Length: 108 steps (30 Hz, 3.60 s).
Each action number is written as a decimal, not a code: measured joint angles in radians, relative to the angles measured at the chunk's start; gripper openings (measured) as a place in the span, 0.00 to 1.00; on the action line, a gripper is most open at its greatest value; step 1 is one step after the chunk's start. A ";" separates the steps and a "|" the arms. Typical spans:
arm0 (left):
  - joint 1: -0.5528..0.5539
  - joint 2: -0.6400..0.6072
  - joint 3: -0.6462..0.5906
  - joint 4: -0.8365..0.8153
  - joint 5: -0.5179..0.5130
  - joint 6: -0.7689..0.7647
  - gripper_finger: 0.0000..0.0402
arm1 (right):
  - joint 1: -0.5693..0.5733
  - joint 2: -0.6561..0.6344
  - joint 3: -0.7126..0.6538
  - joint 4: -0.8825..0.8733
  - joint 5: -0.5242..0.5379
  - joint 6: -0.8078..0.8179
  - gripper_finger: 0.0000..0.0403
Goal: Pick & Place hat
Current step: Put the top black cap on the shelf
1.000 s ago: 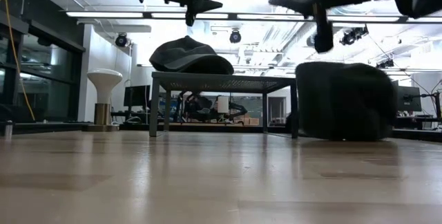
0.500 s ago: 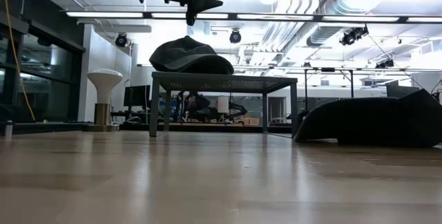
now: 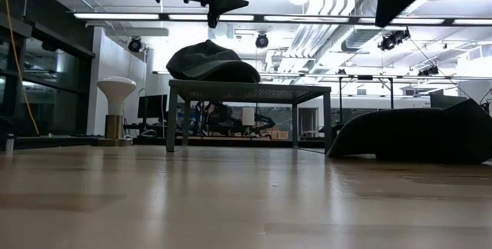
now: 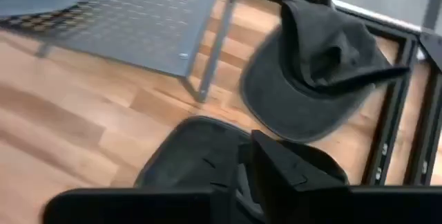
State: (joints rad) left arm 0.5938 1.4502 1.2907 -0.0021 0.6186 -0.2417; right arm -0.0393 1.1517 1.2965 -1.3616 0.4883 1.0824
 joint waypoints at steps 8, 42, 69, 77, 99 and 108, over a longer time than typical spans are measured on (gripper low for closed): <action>0.000 0.000 0.000 0.000 0.001 0.000 0.36 | -0.167 -0.009 -0.237 0.002 -0.132 0.203 0.41; 0.000 0.000 0.000 0.000 0.003 0.000 0.36 | -0.729 -0.006 -0.679 0.651 -0.217 -0.022 0.65; 0.002 0.000 0.000 0.001 0.003 0.000 0.36 | -0.772 -0.029 -0.764 0.752 -0.288 -0.141 0.03; 0.002 -0.001 0.000 0.010 0.002 -0.035 0.36 | -0.712 -0.135 -0.642 0.538 -0.140 -0.202 0.01; -0.039 -0.002 0.000 0.207 -0.096 -0.179 0.36 | -0.269 -0.021 0.026 0.292 0.352 -0.495 0.01; -0.051 -0.003 0.000 0.255 -0.106 -0.247 0.36 | -0.070 0.122 0.125 0.284 0.690 -0.800 0.01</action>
State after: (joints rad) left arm 0.5423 1.4475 1.2911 0.2530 0.5130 -0.4885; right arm -0.1090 1.2736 1.4215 -1.0775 1.1782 0.2822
